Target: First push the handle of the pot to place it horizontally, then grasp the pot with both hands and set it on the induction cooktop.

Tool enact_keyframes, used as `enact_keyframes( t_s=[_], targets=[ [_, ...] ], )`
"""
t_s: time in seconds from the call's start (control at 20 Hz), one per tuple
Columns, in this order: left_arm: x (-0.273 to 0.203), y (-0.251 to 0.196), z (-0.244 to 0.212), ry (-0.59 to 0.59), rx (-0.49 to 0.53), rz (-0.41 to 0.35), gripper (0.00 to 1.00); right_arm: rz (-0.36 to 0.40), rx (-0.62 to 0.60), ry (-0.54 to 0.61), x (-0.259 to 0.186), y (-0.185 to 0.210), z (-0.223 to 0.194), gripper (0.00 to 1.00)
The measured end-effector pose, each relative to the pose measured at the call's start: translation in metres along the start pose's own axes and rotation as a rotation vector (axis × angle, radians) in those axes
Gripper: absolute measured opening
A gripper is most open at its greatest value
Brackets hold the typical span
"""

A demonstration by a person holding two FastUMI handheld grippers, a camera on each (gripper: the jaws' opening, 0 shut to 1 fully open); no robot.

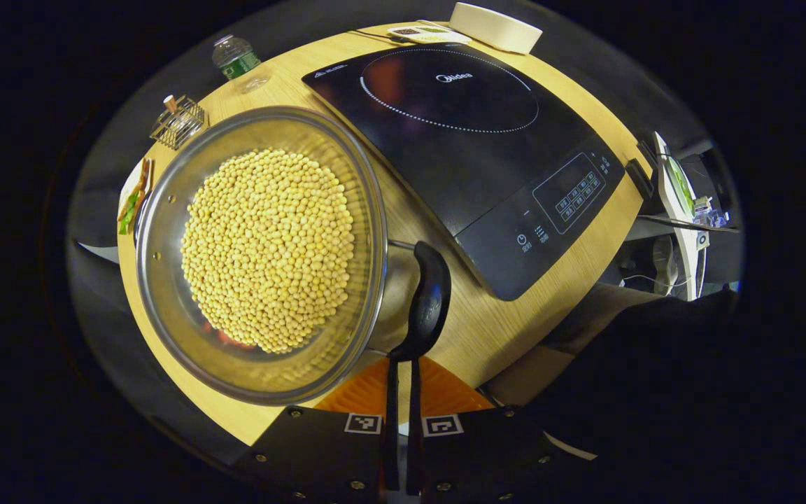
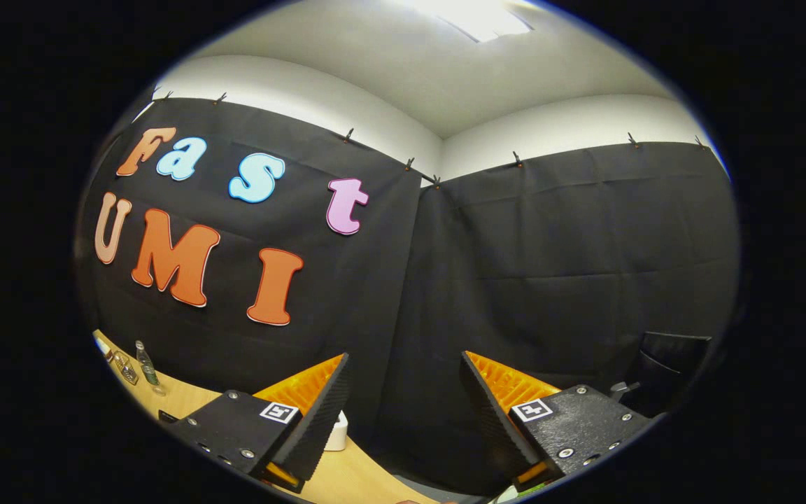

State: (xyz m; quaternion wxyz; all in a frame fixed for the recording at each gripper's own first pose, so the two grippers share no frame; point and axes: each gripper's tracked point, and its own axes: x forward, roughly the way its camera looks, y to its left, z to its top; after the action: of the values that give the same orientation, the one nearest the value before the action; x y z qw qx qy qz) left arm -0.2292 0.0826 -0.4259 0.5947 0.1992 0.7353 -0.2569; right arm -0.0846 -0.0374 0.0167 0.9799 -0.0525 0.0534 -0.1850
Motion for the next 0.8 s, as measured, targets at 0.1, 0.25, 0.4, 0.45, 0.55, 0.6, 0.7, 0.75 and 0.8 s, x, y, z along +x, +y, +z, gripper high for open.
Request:
enact_keyframes(
  t_s=[0.1,0.25,0.4,0.45,0.55,0.6,0.7,0.75,0.8],
  targets=[
    [0.003,-0.002,0.005,0.002,0.008,-0.001,0.06,-0.017,-0.002,0.004,-0.004,-0.008,-0.001,0.97],
    [0.005,-0.004,0.022,-0.017,0.009,0.008,0.06,-0.038,0.003,0.021,-0.006,-0.014,-0.006,0.95],
    [0.011,-0.001,0.038,-0.035,0.028,0.022,0.06,-0.047,0.004,0.032,-0.008,-0.016,-0.009,0.93],
    [0.011,-0.004,0.042,-0.040,0.034,0.027,0.06,-0.048,0.002,0.034,-0.009,-0.017,-0.009,0.95],
    [0.010,-0.005,0.049,-0.050,0.042,0.035,0.06,-0.054,-0.004,0.034,-0.010,-0.018,-0.009,0.95],
    [0.012,-0.004,0.051,-0.054,0.042,0.038,0.05,-0.056,-0.004,0.035,-0.010,-0.019,-0.009,0.95],
    [0.014,-0.004,0.056,-0.064,0.027,0.034,0.04,-0.058,-0.002,0.037,-0.013,-0.020,-0.009,0.93],
    [0.014,-0.004,0.058,-0.067,0.019,0.028,0.02,-0.058,-0.002,0.038,-0.012,-0.021,-0.010,0.95],
    [0.014,-0.004,0.059,-0.068,0.011,0.023,0.02,-0.060,-0.004,0.039,-0.013,-0.022,-0.010,0.95]
  ],
)
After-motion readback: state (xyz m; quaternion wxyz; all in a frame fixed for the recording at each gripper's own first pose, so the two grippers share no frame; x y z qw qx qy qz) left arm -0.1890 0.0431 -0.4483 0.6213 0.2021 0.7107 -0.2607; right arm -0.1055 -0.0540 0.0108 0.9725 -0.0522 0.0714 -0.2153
